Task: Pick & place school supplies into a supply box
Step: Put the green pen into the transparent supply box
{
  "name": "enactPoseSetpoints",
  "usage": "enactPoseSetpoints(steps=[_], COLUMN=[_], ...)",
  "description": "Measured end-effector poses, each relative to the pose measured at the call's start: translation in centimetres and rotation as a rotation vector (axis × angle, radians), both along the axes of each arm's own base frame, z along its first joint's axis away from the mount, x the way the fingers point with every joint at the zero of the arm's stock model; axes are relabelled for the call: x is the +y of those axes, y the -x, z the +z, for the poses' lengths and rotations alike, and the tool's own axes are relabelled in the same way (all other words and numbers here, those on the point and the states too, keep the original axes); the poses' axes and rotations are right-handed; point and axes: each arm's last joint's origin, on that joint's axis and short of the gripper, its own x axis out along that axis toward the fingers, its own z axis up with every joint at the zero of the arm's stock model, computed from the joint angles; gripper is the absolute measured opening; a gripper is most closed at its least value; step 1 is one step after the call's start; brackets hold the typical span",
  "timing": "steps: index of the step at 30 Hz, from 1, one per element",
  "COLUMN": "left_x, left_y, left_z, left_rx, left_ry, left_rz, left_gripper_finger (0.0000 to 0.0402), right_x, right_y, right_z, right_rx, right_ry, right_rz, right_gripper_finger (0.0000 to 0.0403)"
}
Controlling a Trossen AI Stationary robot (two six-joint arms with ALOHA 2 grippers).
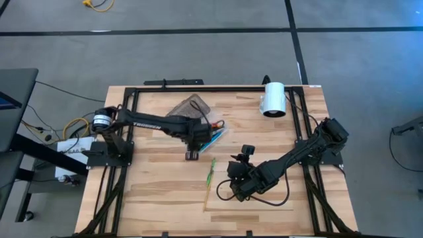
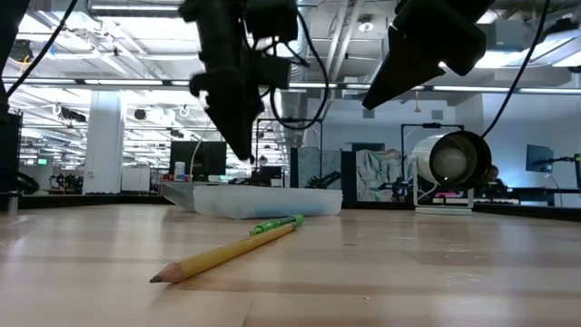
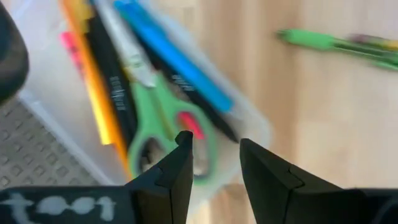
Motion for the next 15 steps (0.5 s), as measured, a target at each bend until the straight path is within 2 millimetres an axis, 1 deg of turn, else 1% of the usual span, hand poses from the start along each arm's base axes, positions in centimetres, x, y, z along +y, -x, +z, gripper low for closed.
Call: enactPoseSetpoints(steps=[6,10,15], left_x=[-4.9,-8.6,-13.4], left_y=[1.0,2.4,4.4], left_z=[1.9,3.0,3.5], left_rx=[-0.009,-0.020,-0.039], left_ry=[0.006,-0.028,-0.090], left_rz=[-0.121,-0.172,-0.242], left_gripper_finger=[0.0123,0.0123,0.0123], right_x=[0.0,0.0,0.0], right_y=[0.0,0.0,0.0], right_z=[0.0,0.0,0.0], right_rx=[0.001,0.002,-0.001], right_ry=[0.000,0.000,-0.001], right_rz=[0.000,0.000,0.000], right_gripper_finger=[0.0118,0.0118,0.0118])
